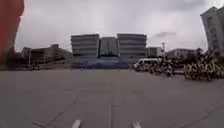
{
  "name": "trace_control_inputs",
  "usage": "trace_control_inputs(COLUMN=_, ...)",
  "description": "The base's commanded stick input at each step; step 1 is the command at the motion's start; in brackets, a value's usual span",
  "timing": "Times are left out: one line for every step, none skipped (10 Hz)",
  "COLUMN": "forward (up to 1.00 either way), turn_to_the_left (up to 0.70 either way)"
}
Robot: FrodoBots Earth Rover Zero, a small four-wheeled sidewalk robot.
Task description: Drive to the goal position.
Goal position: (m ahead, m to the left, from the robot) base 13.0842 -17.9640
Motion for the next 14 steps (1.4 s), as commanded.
trace_control_inputs(forward=0.70, turn_to_the_left=0.00)
trace_control_inputs(forward=0.70, turn_to_the_left=0.00)
trace_control_inputs(forward=0.70, turn_to_the_left=0.00)
trace_control_inputs(forward=0.70, turn_to_the_left=0.00)
trace_control_inputs(forward=0.70, turn_to_the_left=0.00)
trace_control_inputs(forward=0.70, turn_to_the_left=0.00)
trace_control_inputs(forward=0.70, turn_to_the_left=0.00)
trace_control_inputs(forward=0.70, turn_to_the_left=0.00)
trace_control_inputs(forward=0.70, turn_to_the_left=0.00)
trace_control_inputs(forward=0.70, turn_to_the_left=0.00)
trace_control_inputs(forward=0.70, turn_to_the_left=-0.02)
trace_control_inputs(forward=0.70, turn_to_the_left=-0.19)
trace_control_inputs(forward=0.70, turn_to_the_left=-0.21)
trace_control_inputs(forward=0.70, turn_to_the_left=-0.02)
